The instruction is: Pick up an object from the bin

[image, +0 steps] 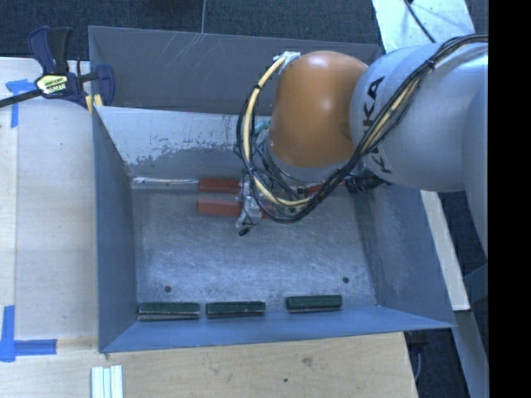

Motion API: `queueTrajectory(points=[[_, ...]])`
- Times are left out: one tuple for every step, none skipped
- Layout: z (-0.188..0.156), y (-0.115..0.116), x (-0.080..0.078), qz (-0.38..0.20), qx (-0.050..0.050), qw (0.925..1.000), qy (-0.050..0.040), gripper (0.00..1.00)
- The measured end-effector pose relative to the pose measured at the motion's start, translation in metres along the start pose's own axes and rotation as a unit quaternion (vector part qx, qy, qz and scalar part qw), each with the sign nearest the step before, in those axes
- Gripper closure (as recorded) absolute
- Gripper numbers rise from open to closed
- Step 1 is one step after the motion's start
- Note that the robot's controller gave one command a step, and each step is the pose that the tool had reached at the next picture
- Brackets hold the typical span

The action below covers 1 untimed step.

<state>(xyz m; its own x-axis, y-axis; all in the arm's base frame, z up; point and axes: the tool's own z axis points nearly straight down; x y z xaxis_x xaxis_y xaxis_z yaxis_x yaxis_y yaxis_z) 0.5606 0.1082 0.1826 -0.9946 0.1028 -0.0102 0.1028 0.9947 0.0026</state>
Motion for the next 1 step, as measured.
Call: queueTrajectory(points=[[-0.0805, -0.0038, 0.0253, 0.006, 0.000, 1.0000, 0.0003, 1.00]])
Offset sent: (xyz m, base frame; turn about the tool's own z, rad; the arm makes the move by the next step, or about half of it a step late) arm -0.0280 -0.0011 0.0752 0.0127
